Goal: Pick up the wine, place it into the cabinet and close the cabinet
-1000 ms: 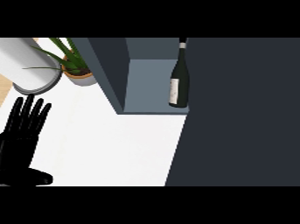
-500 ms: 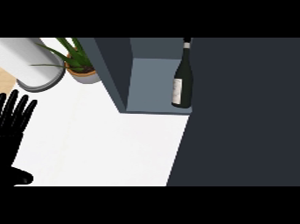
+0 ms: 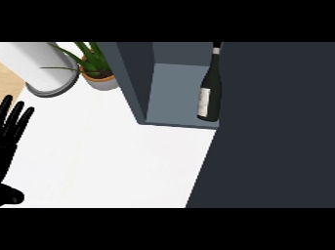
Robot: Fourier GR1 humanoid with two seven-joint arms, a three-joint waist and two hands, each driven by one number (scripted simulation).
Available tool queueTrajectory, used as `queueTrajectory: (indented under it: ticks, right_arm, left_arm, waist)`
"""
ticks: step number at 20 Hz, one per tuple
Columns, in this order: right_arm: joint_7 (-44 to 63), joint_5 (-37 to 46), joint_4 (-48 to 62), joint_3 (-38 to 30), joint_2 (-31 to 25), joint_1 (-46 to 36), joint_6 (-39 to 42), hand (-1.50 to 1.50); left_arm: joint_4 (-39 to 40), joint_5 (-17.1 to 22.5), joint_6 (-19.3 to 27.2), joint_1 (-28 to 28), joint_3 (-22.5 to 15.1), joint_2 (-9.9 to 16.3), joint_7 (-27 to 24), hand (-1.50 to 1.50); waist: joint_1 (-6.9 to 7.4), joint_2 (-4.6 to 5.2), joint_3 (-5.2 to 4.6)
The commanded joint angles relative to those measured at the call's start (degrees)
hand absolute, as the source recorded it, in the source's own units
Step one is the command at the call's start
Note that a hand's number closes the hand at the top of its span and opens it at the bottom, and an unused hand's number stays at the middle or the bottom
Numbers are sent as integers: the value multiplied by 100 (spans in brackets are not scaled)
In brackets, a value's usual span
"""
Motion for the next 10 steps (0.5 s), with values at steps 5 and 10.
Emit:
queueTrajectory:
  ticks: [5,10]
  right_arm:
    - [1218,-594,386,329,1578,-1516,-183,150]
    - [2067,-574,1457,88,2870,-3130,-544,150]
  left_arm:
    - [131,57,-164,-193,92,109,101,-150]
    - [279,195,-259,-207,163,108,192,-150]
  waist:
    - [159,19,-9]
    - [58,-27,0]
